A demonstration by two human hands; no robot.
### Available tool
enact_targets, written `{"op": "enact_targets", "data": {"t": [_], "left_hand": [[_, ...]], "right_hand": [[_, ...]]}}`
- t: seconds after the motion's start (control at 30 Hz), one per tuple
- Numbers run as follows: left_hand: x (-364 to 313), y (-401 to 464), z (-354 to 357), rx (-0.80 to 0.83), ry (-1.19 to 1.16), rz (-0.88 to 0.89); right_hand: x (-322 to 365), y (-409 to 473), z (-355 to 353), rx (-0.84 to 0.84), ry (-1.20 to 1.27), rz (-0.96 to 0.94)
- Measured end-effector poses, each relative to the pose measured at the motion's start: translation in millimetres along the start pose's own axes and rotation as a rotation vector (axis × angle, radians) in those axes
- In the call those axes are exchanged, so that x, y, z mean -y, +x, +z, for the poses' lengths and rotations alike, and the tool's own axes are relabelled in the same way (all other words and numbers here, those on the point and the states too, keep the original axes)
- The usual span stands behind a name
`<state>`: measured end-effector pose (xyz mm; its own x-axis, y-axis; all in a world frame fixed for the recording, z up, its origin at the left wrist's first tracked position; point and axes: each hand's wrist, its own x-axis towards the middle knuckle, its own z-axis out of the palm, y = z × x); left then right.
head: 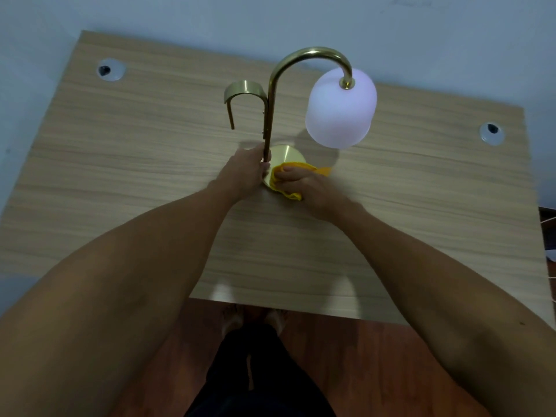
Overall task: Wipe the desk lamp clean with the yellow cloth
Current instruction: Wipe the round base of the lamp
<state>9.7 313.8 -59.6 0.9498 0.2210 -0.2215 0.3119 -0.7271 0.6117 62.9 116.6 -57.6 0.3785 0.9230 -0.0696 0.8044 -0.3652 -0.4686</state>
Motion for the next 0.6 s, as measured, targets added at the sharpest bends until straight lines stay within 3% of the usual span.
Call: {"op": "enact_targets", "data": {"t": [0.1, 0.23, 0.3, 0.47, 0.6], "left_hand": [[-2.4, -1.5, -1.0, 0.012, -0.022, -0.03], [-3.1, -1.9, -8.6, 0.066, -0.009, -0.033], [-6.0, -3.5, -17.3, 0.091, 0.001, 0.002], [-10.2, -4.9, -25.3, 0.104, -0.038, 0.071], [-6.6, -6.2, -17.2, 0.091, -0.091, 0.014]], "right_hand": [[-14.7, -17.2, -20.7, -0.01, 0.042, 0.105], [-22.6, -4.8, -28.4, -0.185, 0.064, 0.315], [-16.5, 15.1, -28.5, -0.165, 0.033, 0.362], [-9.3, 39.7, -16.4, -0.078, -0.03, 0.154], [-11.1, 18.0, -5.3, -0.146, 0.093, 0.29]]}}
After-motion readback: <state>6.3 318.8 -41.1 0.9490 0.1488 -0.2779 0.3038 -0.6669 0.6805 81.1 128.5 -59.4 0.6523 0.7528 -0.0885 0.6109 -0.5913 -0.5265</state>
